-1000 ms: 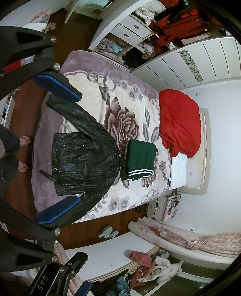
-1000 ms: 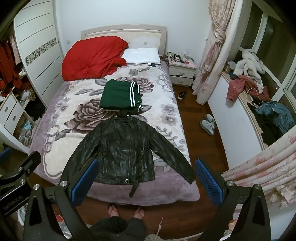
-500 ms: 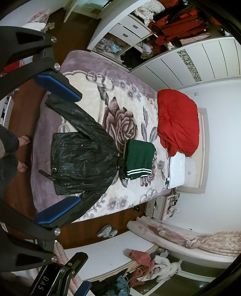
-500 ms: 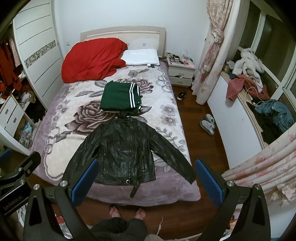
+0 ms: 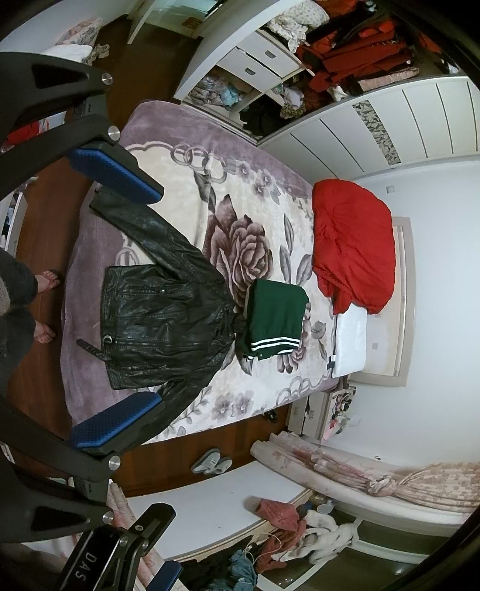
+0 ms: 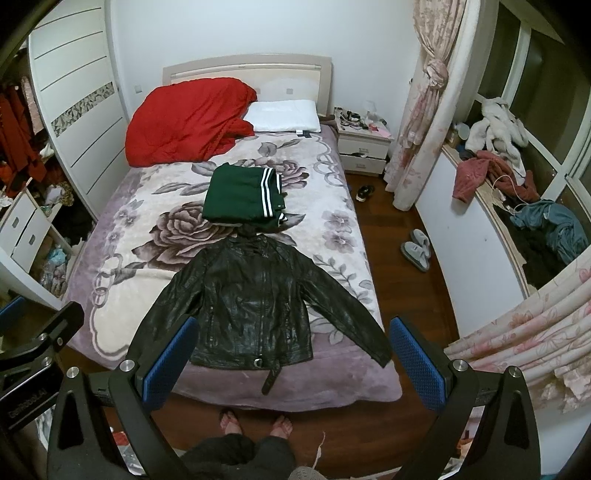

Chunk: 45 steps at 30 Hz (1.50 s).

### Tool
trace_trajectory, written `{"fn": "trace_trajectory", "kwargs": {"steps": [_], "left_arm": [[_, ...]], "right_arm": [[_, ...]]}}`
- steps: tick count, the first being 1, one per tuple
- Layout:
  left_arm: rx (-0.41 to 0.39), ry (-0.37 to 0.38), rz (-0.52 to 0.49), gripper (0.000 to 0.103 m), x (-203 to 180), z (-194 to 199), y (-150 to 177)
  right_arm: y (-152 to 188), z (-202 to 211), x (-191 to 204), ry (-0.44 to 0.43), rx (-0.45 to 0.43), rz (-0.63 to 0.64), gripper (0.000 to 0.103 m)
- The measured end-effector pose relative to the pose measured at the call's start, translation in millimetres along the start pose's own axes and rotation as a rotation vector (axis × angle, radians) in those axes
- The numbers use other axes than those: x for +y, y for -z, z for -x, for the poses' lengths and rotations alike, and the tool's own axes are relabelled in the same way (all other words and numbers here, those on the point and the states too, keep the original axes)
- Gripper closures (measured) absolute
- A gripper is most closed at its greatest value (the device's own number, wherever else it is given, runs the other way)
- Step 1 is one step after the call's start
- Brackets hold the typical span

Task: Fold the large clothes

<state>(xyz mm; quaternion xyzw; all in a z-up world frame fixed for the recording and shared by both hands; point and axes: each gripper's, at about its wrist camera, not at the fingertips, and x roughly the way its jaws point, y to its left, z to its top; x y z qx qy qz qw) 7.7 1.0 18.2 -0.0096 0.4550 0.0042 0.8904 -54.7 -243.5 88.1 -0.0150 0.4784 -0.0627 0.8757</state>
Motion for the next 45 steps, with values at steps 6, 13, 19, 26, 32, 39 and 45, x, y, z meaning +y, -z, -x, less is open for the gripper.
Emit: {"fn": "trace_trajectory", "kwargs": {"steps": [6,13,19,26,32,39,45], "left_arm": [[-0.001,0.000,0.002,0.000,-0.3,0.5,-3.1],[-0.001,0.001,0.001,0.000,0.0,0.8,-2.5],[-0.004,0.003,0.001,0.000,-0.1,7.3,-6.6],[-0.005,0.005,0.001,0.000,-0.9,11.1,-8.5],[-0.053,-0.046,-0.022,0.000,4.7,-24.6,-28.4],[0.010,-0.081,0.003,0.000,13.3,-160.6,-17.7],[0.184,-0.175,0.017,0.000,-13.3,-312.7,21.9]], "right_arm": [[0.3,0.5,0.2,0.000,-0.002,0.000,0.000],[1.7,0.4,0.6,-0.001,-0.004,-0.001,0.000],[-3.7,0.1,3.5,0.001,-0.004,-0.001,0.000],[-4.4,-0.8,3.9,0.000,-0.002,-0.006,0.000],[-36.0,-17.1,22.6,-0.045,0.028,-0.082,0.000],[0.9,-182.4,-34.8,-0.021,0.197,-0.336,0.000],[94.4,-368.6,-136.6,-0.040,0.405,-0.664,0.016]]}}
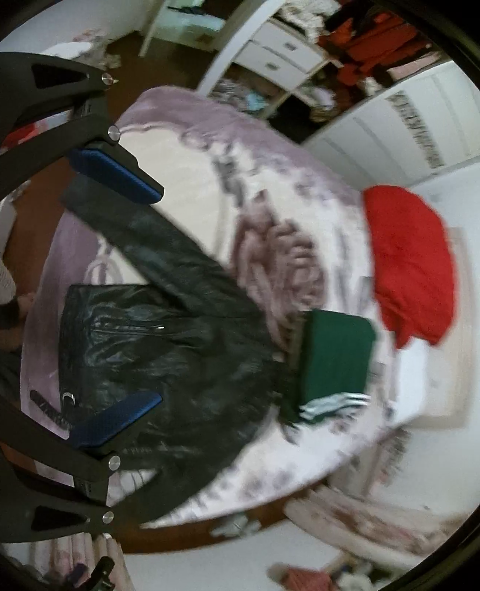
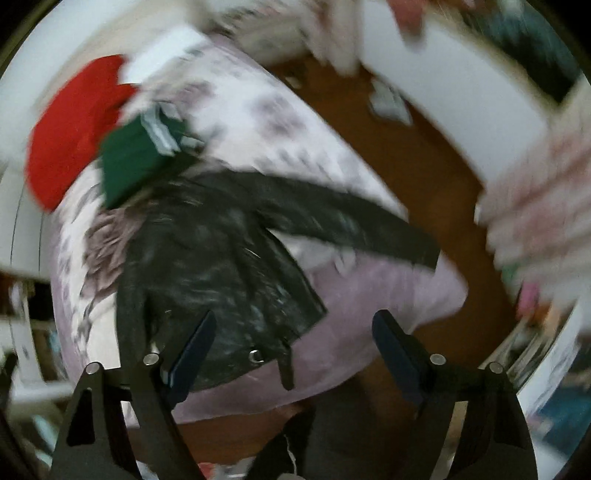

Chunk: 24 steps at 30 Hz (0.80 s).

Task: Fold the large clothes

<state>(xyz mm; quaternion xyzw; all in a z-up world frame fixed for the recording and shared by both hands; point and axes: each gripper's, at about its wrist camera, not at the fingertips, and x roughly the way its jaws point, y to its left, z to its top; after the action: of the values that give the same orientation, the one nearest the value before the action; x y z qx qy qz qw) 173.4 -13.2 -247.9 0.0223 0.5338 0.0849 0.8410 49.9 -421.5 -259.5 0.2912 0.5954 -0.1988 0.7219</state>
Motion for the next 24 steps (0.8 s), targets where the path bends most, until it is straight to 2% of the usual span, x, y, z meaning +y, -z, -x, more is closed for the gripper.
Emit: {"fn": "trace_trajectory", "kwargs": {"steps": [3,6,8,10,12,14,15,21,22,23,24], "left_arm": [[0.075,-0.051,0.020,0.000,-17.2,-62.5,14.1],[0.157,-0.094,0.033,0.000,-35.6,-124.0,31.8],[0.208,-0.101,0.033,0.000,-49.4,-156.2,43.3],[0.249,-0.113,0.027,0.000,-63.2,-185.6,52.6],[0.283,-0.128,0.012,0.000,-77.9,-212.2,59.5],[0.297,-0.132,0.003,0.000,-86.1,-229.0,60.5],[0.300,-0.134,-0.003,0.000,-91.6,-237.6,60.4],[0.261,-0.125,-0.069,0.000,-115.0,-256.9,48.9],[0.250,-0.121,-0.079,0.000,-118.2,-257.9,46.4],[0.238,-0.114,-0.090,0.000,-121.5,-258.3,44.3],[0.223,-0.109,-0.104,0.000,-123.6,-260.4,42.0]], "right_arm": [[-21.1,-99.4,-77.6,-0.095,0.069,-0.231,0.015],[-34.9,-186.1,-146.5,-0.201,0.099,-0.463,0.015],[-38.2,-240.1,-189.6,-0.273,0.081,-0.604,0.015],[-39.6,-279.5,-216.4,-0.311,0.068,-0.703,0.015],[-37.1,-306.7,-237.2,-0.406,0.034,-0.840,0.014],[-31.3,-316.1,-245.3,-0.469,-0.004,-0.952,0.008],[-26.5,-316.6,-247.0,-0.491,-0.041,-1.013,0.008],[-10.3,-322.8,-235.1,-0.559,-0.169,-1.110,0.009],[-11.1,-320.0,-231.3,-0.591,-0.212,-1.102,0.016],[-18.4,-316.7,-226.3,-0.586,-0.238,-1.046,0.035],[-29.9,-314.9,-224.1,-0.591,-0.248,-1.006,0.040]]}}
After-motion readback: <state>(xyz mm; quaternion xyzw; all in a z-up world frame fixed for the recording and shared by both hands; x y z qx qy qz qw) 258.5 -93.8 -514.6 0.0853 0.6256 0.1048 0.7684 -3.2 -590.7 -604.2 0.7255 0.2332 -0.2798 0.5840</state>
